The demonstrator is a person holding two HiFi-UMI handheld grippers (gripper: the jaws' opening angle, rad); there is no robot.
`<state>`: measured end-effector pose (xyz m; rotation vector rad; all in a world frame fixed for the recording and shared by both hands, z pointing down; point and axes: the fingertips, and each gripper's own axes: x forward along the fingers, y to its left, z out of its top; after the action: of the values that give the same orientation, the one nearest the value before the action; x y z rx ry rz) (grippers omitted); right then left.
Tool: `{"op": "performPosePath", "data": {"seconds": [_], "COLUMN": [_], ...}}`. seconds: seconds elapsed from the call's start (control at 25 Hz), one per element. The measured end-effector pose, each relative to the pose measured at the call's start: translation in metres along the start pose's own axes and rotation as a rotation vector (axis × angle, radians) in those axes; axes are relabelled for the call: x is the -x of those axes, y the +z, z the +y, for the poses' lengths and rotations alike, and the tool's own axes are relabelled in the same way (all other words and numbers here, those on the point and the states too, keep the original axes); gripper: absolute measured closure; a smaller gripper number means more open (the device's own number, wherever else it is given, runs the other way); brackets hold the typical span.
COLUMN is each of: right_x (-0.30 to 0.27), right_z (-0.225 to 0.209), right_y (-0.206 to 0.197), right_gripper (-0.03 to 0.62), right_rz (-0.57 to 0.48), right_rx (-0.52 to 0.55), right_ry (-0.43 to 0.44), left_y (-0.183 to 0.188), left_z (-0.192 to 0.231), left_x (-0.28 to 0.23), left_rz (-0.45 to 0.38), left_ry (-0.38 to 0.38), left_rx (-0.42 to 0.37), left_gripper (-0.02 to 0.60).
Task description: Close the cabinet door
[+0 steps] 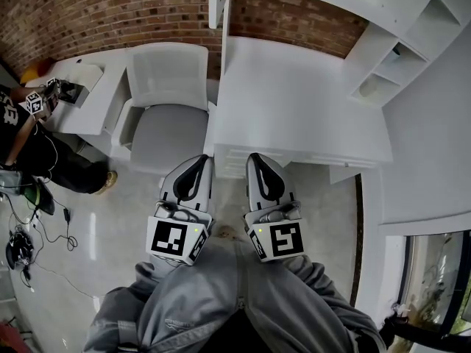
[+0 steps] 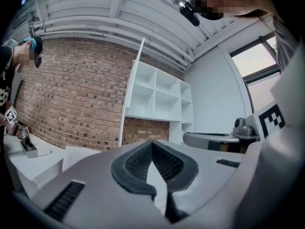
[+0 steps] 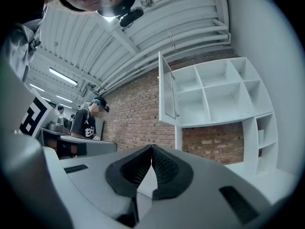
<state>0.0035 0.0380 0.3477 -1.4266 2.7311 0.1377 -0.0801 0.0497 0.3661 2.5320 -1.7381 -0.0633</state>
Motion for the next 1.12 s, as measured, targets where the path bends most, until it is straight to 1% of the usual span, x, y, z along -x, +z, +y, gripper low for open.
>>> {"op": "performPosePath", "data": {"seconds": [0.32, 0.56, 0.72, 0.88, 1.12], "right_x": [-0.004, -0.014, -0.026, -0.045, -0.083], "right_z": [-0.001, 0.001, -0.006, -0.009, -0.02], "right_y": [-0.003, -0.002, 0.0, -0.002, -0.006], "right_gripper": [0.568, 0.568, 0.568, 0.568, 0.568], "right_rz": [-0.005, -0.024, -0.03, -0.026, -0.013], "right_rx": [-0.021, -0.017, -0.013, -0.011, -0.01], "right_ry": [0.027, 0.013, -0.005, -0.014, -0.036], "left_y": [0.001, 0.002, 0.006, 0.005, 0.015], "left_z": [0.003, 0.012, 0.018, 0.032, 0.058], "left_x": [-0.001, -0.007, -0.02, -0.036, -0.067], "left_rz": [0.002, -0.006, -0.015, -0.005, -0.019], "left_ry": [0.03, 0.011, -0.006, -0.021, -0.041], "left_rx": [-0.005, -0.009, -0.01, 0.004, -0.003], "left_gripper": [0.58, 0.579, 0.578, 0.579, 0.578]}}
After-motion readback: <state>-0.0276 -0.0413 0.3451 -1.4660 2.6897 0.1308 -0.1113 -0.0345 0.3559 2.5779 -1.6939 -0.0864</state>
